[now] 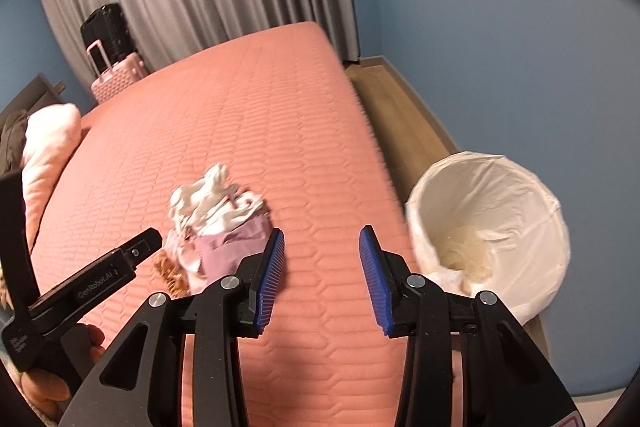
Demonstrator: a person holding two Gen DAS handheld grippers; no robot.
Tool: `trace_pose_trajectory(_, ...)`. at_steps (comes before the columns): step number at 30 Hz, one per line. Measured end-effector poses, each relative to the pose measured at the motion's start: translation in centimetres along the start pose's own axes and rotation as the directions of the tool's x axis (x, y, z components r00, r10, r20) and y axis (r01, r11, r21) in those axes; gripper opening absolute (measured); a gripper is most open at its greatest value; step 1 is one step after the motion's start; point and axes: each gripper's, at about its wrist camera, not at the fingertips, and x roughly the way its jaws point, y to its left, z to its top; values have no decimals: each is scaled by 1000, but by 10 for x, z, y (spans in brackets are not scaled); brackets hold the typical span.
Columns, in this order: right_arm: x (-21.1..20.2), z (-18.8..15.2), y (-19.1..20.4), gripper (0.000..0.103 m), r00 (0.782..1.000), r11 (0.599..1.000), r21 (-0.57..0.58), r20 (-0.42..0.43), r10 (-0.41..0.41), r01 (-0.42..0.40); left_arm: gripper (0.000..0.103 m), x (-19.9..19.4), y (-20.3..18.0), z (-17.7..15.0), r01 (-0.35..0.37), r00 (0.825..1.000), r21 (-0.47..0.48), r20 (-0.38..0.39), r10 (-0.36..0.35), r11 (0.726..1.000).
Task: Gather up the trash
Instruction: 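Move both tools back to the pile and grasp the brown scrunchie with the left tool, then lift the scrunchie with the left tool while the right tool grasps the pink fabric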
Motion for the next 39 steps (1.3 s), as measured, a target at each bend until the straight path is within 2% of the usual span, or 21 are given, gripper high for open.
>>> trace_pose_trajectory(7,22,-15,35,39,998,999,-40,-56,32,-34,78,19,46,-17,-58,997,-46,-54,55,997)
trace_pose_trajectory(13,43,-27,61,39,993,995,-78,-110,52,-61,78,40,66,-27,-68,994,-63,-93,61,996)
trace_pose_trajectory(17,57,-33,77,39,988,992,-101,-143,62,-77,73,53,72,-27,-56,992,-68,-116,47,996)
trace_pose_trajectory(23,78,-37,93,39,980,987,-123,-183,77,-100,62,71,75,-26,-22,988,-101,-156,6,995)
trace_pose_trajectory(26,87,-37,101,39,976,985,-129,-199,86,-113,53,79,76,-25,16,985,-119,-168,-36,993)
trace_pose_trajectory(27,90,-37,105,39,975,985,-130,-203,88,-116,48,81,74,-25,23,984,-122,-171,-44,992)
trace_pose_trajectory(31,103,-37,117,39,968,981,-140,-230,98,-132,15,89,76,-26,56,977,-126,-196,-80,991)
trace_pose_trajectory(36,117,-40,126,35,959,977,-152,-262,109,-152,13,83,83,-25,72,978,-127,-186,-95,989)
trace_pose_trajectory(38,127,-43,129,22,951,976,-145,-287,114,-161,13,79,84,-25,70,979,-122,-180,-92,990)
trace_pose_trajectory(39,130,-43,130,19,947,976,-139,-297,120,-167,13,78,84,-23,68,980,-122,-179,-89,990)
